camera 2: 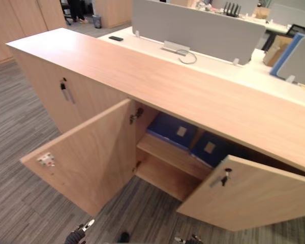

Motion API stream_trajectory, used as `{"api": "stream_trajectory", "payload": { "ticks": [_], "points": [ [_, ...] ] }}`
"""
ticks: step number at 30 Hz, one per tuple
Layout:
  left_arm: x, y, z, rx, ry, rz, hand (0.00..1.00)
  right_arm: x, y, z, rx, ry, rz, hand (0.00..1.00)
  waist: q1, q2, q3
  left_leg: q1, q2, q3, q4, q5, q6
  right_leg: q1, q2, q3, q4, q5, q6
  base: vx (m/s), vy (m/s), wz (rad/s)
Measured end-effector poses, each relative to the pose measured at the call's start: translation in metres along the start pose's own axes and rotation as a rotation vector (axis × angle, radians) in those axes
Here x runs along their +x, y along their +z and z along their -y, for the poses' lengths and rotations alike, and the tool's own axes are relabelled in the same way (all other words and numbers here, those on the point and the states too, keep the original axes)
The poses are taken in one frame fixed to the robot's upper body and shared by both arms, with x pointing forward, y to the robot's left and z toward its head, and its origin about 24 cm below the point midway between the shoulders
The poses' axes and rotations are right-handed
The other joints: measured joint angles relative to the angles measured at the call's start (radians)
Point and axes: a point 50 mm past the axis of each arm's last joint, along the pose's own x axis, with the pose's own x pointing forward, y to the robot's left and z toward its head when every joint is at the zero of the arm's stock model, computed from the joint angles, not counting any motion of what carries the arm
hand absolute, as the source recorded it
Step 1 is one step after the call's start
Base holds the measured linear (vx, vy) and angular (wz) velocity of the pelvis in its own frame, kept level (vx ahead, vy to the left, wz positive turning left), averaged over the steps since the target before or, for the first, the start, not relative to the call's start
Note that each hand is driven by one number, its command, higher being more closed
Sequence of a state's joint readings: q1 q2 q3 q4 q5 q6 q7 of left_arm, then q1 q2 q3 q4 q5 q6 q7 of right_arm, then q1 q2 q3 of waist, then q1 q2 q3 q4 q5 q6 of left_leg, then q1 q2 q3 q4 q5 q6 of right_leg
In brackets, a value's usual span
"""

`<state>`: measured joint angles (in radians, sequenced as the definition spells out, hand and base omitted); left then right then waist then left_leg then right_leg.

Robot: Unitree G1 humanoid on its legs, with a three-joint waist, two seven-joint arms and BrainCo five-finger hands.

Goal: Walk over to the cabinet, pick up the folder, carry it to the office cabinet, place the folder inside the office cabinet, then close the office cabinet door

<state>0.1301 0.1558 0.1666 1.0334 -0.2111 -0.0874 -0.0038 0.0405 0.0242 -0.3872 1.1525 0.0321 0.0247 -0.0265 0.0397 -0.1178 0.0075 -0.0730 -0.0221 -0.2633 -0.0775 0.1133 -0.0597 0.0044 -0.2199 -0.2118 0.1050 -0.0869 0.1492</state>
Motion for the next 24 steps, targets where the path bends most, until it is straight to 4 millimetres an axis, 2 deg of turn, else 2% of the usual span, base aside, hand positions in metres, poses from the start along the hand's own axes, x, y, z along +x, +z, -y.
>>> {"api": "stream_trajectory", "payload": {
  "ticks": [1,3,5,9,12,13,14,15,16,17,18,20,22,23,24],
  "points": [
    [0.001,-0.001,0.002,-0.012,-0.004,-0.011,0.0,0.0,0.002,0.0,-0.016,0.005,0.009,0.0,-0.013,0.015,0.003,-0.002,0.02,-0.016,-0.01,0.011,-0.016,0.003,0.024,-0.014,-0.005,0.001,-0.003,0.01,-0.212,0.25],
    [0.0,-0.004,0.007,-0.081,-0.008,-0.019,0.0,0.0,-0.001,0.004,-0.049,0.003,0.004,0.0,-0.027,0.022,0.009,0.016,0.063,-0.038,-0.009,0.013,-0.043,0.034,0.068,-0.037,-0.007,-0.011,-0.023,0.03,-0.236,0.25],
    [0.001,-0.004,0.014,-0.106,-0.029,-0.021,0.0,0.0,0.001,0.003,-0.069,0.008,0.017,0.0,-0.035,0.024,0.013,0.02,0.077,-0.062,-0.012,0.013,-0.059,0.052,0.086,-0.063,-0.012,-0.016,-0.031,0.01,-0.165,0.29],
    [0.002,0.0,0.018,-0.1,-0.059,-0.015,0.0,0.0,0.003,0.002,-0.098,0.014,0.027,0.0,-0.047,0.036,0.023,-0.014,0.075,-0.152,-0.012,0.031,-0.079,0.069,0.098,-0.146,-0.01,-0.031,-0.046,-0.02,-0.067,0.65],
    [0.004,0.005,0.021,-0.08,-0.074,-0.001,0.0,0.001,0.008,0.002,-0.1,0.014,0.039,0.0,-0.047,0.041,0.052,-0.029,0.06,-0.208,-0.009,0.052,-0.081,0.091,0.092,-0.216,0.002,-0.044,-0.048,-0.02,-0.026,0.74],
    [0.004,0.008,0.022,-0.071,-0.08,0.003,0.0,0.001,0.011,0.003,-0.101,0.01,0.044,0.0,-0.05,0.046,0.059,-0.053,0.062,-0.131,0.0,0.042,-0.054,0.089,0.079,-0.249,0.014,-0.05,-0.048,-0.07,0.051,0.76],
    [0.005,0.011,0.025,-0.049,-0.102,0.009,0.0,0.002,0.016,0.006,-0.098,0.002,0.059,0.0,-0.058,0.046,0.066,-0.082,0.069,0.003,0.041,0.021,-0.024,0.083,0.056,-0.281,0.018,-0.054,-0.047,-0.06,0.088,0.7],
    [0.006,0.015,0.028,-0.043,-0.119,0.02,0.0,0.002,0.018,0.009,-0.101,-0.006,0.061,0.0,-0.055,0.039,0.075,-0.098,0.071,0.075,0.079,0.007,-0.009,0.084,0.041,-0.284,0.025,-0.056,-0.046,-0.01,0.188,0.4],
    [0.006,0.02,0.027,-0.011,-0.15,0.039,0.0,0.003,0.027,0.015,-0.094,-0.023,0.078,0.0,-0.052,0.053,0.094,-0.143,0.079,0.241,0.231,-0.041,0.042,0.086,0.003,-0.279,0.048,-0.068,-0.04,0.03,0.186,-0.03],
    [0.006,0.02,0.027,0.026,-0.168,0.038,0.0,0.003,0.032,0.019,-0.099,-0.031,0.09,0.0,-0.054,0.071,0.095,-0.145,0.084,0.28,0.25,-0.05,0.037,0.089,0.001,-0.276,0.058,-0.074,-0.031,0.07,0.226,-0.09],
    [0.004,0.018,0.021,0.134,-0.197,0.032,0.0,0.003,0.034,0.024,-0.101,-0.035,0.092,0.0,-0.059,0.083,0.088,-0.144,0.064,0.31,0.251,-0.058,0.033,0.088,-0.026,-0.272,0.059,-0.08,-0.021,0.09,0.157,-0.06],
    [0.005,0.028,0.009,0.301,-0.219,0.049,0.0,0.003,0.034,0.027,-0.081,-0.034,0.091,0.0,-0.07,0.085,0.084,-0.145,0.057,0.402,0.221,-0.072,0.052,0.088,-0.046,-0.269,0.021,-0.081,-0.02,0.13,0.161,0.19],
    [0.005,0.044,-0.01,0.419,-0.197,0.074,0.0,0.002,0.027,0.031,-0.068,-0.037,0.069,0.0,-0.085,0.085,0.082,-0.142,0.049,0.482,0.172,-0.071,0.052,0.099,-0.054,-0.27,-0.03,-0.08,-0.02,0.17,0.081,0.54],
    [0.004,0.057,-0.025,0.494,-0.171,0.098,0.0,0.001,0.02,0.035,-0.066,-0.041,0.051,0.0,-0.089,0.087,0.081,-0.131,0.033,0.474,0.136,-0.041,0.053,0.115,-0.057,-0.273,-0.052,-0.068,-0.037,0.2,0.035,0.6],
    [0.002,0.069,-0.038,0.537,-0.146,0.121,0.0,0.0,0.015,0.036,-0.064,-0.043,0.04,0.0,-0.089,0.094,0.084,-0.118,0.017,0.448,0.106,0.002,0.055,0.125,-0.058,-0.277,-0.051,-0.046,-0.033,0.25,0.029,0.79]
  ]
}}
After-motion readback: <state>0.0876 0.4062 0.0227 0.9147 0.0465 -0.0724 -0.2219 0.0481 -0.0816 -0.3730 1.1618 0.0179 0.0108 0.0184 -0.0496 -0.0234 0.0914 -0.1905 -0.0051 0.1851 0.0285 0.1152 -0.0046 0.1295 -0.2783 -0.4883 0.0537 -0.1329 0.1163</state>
